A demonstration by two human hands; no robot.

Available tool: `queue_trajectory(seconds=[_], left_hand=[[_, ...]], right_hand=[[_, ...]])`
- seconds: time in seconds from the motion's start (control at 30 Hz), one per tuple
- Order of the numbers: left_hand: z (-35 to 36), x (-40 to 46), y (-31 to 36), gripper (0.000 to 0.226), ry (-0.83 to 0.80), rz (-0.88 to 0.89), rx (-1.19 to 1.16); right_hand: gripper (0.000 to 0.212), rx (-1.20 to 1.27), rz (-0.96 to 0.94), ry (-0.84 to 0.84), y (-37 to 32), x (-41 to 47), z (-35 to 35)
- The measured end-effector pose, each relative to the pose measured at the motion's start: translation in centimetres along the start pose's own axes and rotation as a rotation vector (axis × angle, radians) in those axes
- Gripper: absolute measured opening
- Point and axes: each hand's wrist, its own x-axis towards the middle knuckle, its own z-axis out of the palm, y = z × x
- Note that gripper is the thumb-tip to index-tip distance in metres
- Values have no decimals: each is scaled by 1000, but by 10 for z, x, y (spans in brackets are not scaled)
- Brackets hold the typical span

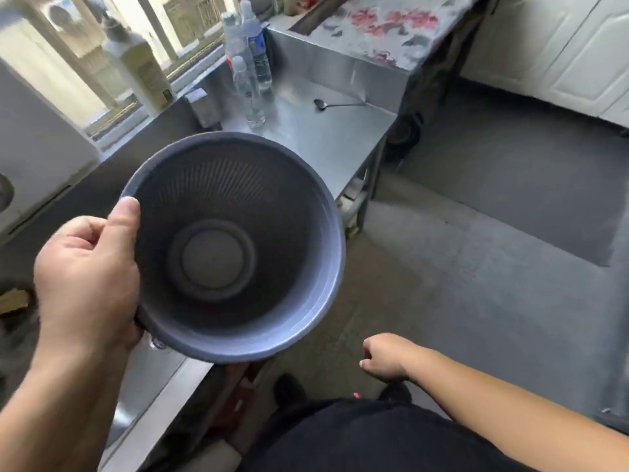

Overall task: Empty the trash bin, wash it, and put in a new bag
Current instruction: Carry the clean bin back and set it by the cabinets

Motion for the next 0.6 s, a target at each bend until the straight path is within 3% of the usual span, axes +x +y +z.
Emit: queue_trajectory(seconds=[0.07,0.23,0.37,0.47,0.6], left_hand=[[34,-19,15,75,-61,-14,-10],[137,-74,26,51,-176,0,2],[210,-108,-2,66,-313,55,215],[256,-127,-30,70,-398,77,357],[308,-141,-60,68,-507,55,539]], right_hand=[[38,32,11,16,31,-14,-4],[30,155,85,70,118,-55,-4],[34,342,179,103,190,-82,28],[21,535,281,108,236,-103,71],[38,715,508,57,288,-133,133]])
